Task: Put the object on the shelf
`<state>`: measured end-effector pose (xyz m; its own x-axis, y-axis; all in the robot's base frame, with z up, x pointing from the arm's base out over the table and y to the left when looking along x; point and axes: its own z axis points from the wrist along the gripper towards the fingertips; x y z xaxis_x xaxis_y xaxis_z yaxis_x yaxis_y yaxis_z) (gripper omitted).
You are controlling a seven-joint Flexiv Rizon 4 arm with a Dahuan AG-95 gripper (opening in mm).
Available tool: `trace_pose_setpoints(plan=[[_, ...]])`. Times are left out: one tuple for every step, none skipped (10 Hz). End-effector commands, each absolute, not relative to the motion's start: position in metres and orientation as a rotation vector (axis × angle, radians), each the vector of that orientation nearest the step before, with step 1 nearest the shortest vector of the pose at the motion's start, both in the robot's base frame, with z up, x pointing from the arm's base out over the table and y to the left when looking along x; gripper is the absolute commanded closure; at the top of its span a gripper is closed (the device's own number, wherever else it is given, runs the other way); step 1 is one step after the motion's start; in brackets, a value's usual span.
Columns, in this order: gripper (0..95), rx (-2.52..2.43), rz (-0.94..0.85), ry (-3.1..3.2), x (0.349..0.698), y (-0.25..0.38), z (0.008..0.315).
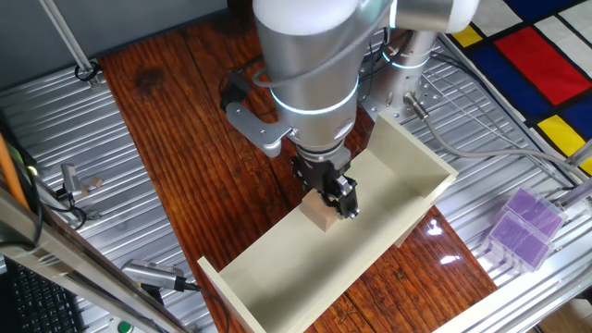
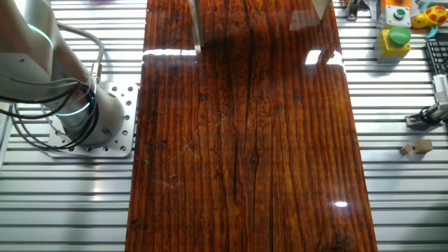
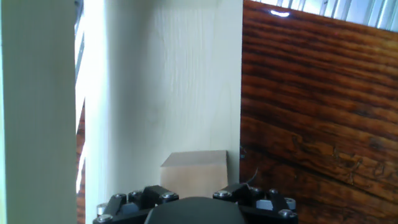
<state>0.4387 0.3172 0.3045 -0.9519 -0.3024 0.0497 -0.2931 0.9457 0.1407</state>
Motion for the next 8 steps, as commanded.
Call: trace_pose_setpoints(plan=[[0.0, 0.51, -0.236, -2.987, 0.437, 0.296, 0.321], [19.0, 0.545, -0.261, -2.963, 0.434, 0.277, 0.334], [19.0, 0.563, -0.257, -2.947, 0.431, 0.259, 0.343], [95.0, 0.56, -0.208, -2.948, 0.433, 0.241, 0.342], [95.0, 0.58, -0.179, -2.946, 0.438, 0.229, 0.337], [95.0, 0.613, -0.169, -2.935, 0.448, 0.206, 0.32], [95.0, 0.616, -0.153, -2.928, 0.456, 0.189, 0.303], [95.0, 0.614, -0.131, -2.917, 0.464, 0.169, 0.28]])
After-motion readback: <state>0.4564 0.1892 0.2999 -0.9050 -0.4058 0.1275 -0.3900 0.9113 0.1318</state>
